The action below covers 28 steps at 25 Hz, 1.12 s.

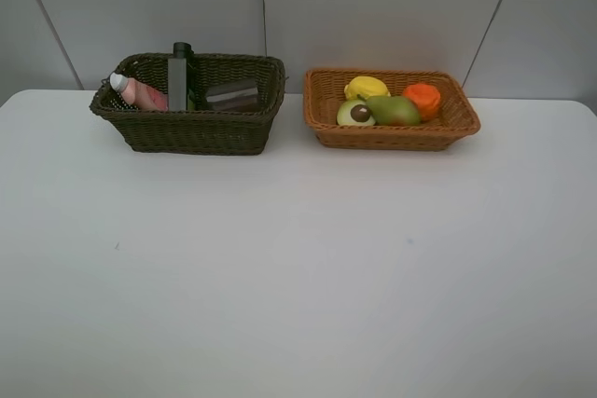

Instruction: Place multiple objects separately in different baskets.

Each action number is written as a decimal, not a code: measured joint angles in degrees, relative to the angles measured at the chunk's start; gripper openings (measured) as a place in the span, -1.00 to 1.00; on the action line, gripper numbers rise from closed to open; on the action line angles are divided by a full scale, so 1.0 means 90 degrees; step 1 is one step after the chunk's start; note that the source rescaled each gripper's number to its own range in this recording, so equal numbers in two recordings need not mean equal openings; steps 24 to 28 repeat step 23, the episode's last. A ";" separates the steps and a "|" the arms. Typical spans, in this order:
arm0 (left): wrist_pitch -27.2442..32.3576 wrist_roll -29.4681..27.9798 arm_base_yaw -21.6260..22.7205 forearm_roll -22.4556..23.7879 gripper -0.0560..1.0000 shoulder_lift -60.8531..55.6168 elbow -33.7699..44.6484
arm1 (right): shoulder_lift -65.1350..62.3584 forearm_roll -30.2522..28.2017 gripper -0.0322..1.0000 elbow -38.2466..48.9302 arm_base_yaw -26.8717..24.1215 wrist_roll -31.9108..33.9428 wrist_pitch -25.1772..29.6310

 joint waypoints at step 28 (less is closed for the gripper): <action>0.0000 0.0000 0.0000 0.0004 1.00 0.0000 0.0000 | 0.0000 0.0000 1.00 0.0000 0.0000 0.0000 0.0000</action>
